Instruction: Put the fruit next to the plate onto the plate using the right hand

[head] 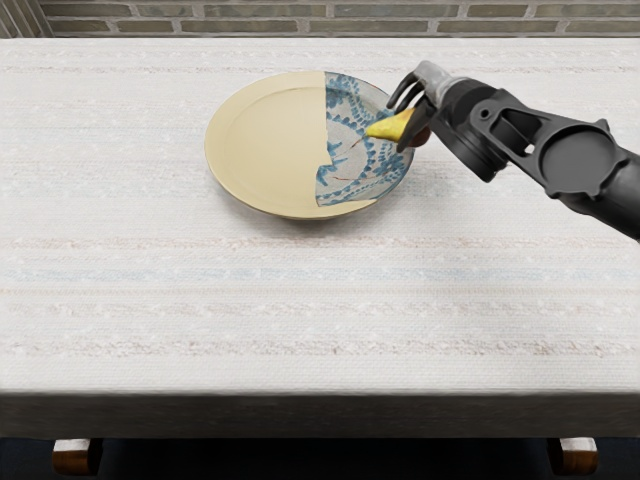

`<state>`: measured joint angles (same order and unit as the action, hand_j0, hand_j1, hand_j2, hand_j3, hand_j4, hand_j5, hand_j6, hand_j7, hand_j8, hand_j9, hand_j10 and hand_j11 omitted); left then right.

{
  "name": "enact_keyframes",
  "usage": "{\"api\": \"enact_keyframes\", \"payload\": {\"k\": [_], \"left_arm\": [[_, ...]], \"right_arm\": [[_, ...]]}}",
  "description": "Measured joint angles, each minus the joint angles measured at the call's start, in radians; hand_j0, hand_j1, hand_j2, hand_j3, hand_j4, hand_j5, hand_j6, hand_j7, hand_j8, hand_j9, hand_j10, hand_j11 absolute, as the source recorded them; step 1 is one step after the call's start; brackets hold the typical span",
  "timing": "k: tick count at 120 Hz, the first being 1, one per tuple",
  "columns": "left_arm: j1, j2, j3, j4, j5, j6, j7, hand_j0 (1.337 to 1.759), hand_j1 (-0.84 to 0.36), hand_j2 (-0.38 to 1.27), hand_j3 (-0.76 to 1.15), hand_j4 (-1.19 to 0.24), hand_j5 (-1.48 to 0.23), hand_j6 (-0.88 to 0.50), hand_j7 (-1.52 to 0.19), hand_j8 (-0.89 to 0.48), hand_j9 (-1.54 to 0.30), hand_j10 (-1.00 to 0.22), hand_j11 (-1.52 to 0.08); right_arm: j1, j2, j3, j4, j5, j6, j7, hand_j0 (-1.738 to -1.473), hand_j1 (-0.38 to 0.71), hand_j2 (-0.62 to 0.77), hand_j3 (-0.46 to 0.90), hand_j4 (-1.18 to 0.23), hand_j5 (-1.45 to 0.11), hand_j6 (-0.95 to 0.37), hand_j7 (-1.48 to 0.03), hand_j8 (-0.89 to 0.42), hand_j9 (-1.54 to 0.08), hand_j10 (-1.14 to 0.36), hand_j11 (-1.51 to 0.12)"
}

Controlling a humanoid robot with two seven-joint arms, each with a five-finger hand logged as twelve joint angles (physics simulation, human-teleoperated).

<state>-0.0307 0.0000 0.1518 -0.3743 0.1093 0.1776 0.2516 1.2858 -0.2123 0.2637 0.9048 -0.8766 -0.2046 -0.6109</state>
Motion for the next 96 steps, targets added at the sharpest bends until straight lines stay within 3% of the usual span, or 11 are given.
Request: {"api": "enact_keyframes", "payload": {"k": [21,29,45,56,77,96], "left_arm": [[0.000,0.000,0.000,0.000,0.000,0.000,0.000,1.658,0.32,0.00,0.00,-0.02,-0.03,-0.02,-0.03,-0.02,-0.03,-0.02,-0.03],[0.000,0.000,0.000,0.000,0.000,0.000,0.000,1.658,0.32,0.00,0.00,-0.02,-0.03,-0.02,-0.03,-0.02,-0.03,-0.02,-0.03],[0.000,0.000,0.000,0.000,0.000,0.000,0.000,1.658,0.32,0.00,0.00,-0.02,-0.03,-0.02,-0.03,-0.02,-0.03,-0.02,-0.03],[0.000,0.000,0.000,0.000,0.000,0.000,0.000,1.658,0.32,0.00,0.00,-0.02,-0.03,-0.02,-0.03,-0.02,-0.03,-0.02,-0.03],[0.000,0.000,0.000,0.000,0.000,0.000,0.000,1.658,0.32,0.00,0.00,-0.02,-0.03,-0.02,-0.03,-0.02,-0.03,-0.02,-0.03],[0.000,0.000,0.000,0.000,0.000,0.000,0.000,1.658,0.32,0.00,0.00,-0.02,-0.03,-0.02,-0.03,-0.02,-0.03,-0.02,-0.03]], "right_arm": [[0.003,0.084,0.002,0.000,0.002,0.001,0.000,-1.657,0.31,0.59,0.00,-0.75,-1.08,-0.60,-1.01,-0.41,-1.04,-0.45,-1.04],[0.002,0.112,0.002,0.000,0.002,0.001,0.000,-1.657,0.31,0.56,0.00,-0.74,-1.05,-0.61,-1.00,-0.41,-1.02,-0.44,-1.02],[0.001,0.147,0.036,0.000,0.008,0.004,0.000,-1.658,0.00,0.29,0.00,-0.39,-0.56,-0.32,-0.53,-0.22,-0.54,-0.23,-0.54],[-0.003,0.101,0.128,0.013,0.122,0.172,0.000,-1.658,-0.13,0.18,0.00,-0.25,-0.35,-0.21,-0.34,-0.14,-0.34,-0.15,-0.34],[-0.031,-0.019,0.290,0.071,0.361,0.631,0.000,-1.658,-0.26,0.08,0.00,-0.11,-0.15,-0.09,-0.14,-0.06,-0.15,-0.06,-0.15],[-0.161,-0.040,0.465,0.100,0.473,0.775,0.016,-1.658,-0.31,0.04,0.00,-0.05,-0.07,-0.04,-0.07,-0.03,-0.07,-0.03,-0.07]]}}
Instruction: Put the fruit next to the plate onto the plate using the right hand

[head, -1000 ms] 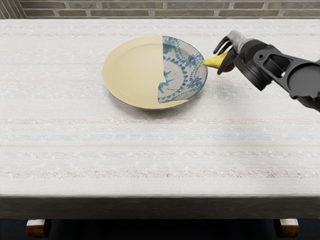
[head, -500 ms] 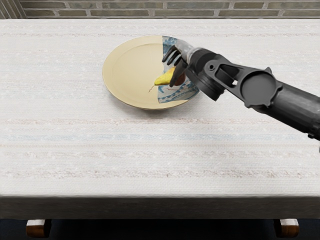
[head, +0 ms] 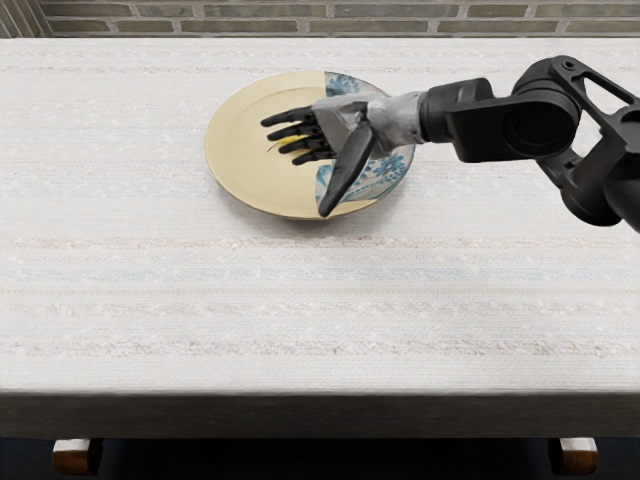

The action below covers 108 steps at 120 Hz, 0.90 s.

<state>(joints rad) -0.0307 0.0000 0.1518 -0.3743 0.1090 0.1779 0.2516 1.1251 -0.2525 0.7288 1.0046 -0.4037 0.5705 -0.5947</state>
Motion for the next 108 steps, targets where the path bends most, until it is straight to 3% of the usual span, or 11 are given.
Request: {"api": "enact_keyframes", "payload": {"k": [10,21,36,58,108], "left_arm": [[0.000,0.000,0.000,0.000,0.000,0.000,0.000,1.658,0.32,0.00,0.00,-0.02,-0.03,-0.02,-0.03,-0.02,-0.03,-0.02,-0.03],[0.006,0.000,0.000,0.000,0.000,0.000,0.000,1.658,0.32,0.00,0.00,-0.02,-0.03,-0.02,-0.03,-0.02,-0.03,-0.02,-0.03],[0.020,0.000,0.000,0.000,0.000,0.000,0.000,1.658,0.32,0.00,0.00,-0.02,-0.03,-0.02,-0.03,-0.02,-0.03,-0.02,-0.03],[0.020,0.000,0.000,0.000,0.001,0.000,0.000,1.658,0.32,0.00,0.00,-0.02,-0.03,-0.02,-0.03,-0.02,-0.03,-0.02,-0.03],[0.007,0.000,0.000,0.000,0.001,0.000,0.000,1.658,0.32,0.00,0.00,-0.02,-0.03,-0.02,-0.03,-0.02,-0.03,-0.02,-0.03]], "right_arm": [[-0.085,-0.006,0.068,0.008,0.020,0.022,0.046,-1.658,-0.32,0.02,0.00,-0.03,-0.05,-0.03,-0.04,-0.02,-0.04,-0.02,-0.04],[-0.210,-0.016,0.201,0.024,0.030,0.033,0.072,-1.658,-0.33,0.02,0.00,-0.02,-0.03,-0.02,-0.03,-0.01,-0.03,-0.01,-0.03],[-0.366,-0.060,0.360,0.044,0.044,0.038,0.084,-1.658,-0.34,0.01,0.00,-0.01,-0.02,-0.01,-0.02,-0.01,-0.02,-0.01,-0.02],[-0.565,-0.215,0.538,0.054,0.110,0.040,0.088,-1.658,-0.35,0.00,0.00,0.00,-0.01,0.00,-0.01,0.00,-0.01,0.00,-0.01],[-0.713,-0.386,0.654,0.055,0.223,0.041,0.088,-1.658,-0.35,0.00,0.00,0.00,0.00,0.00,0.00,0.00,0.00,0.00,0.00]]}}
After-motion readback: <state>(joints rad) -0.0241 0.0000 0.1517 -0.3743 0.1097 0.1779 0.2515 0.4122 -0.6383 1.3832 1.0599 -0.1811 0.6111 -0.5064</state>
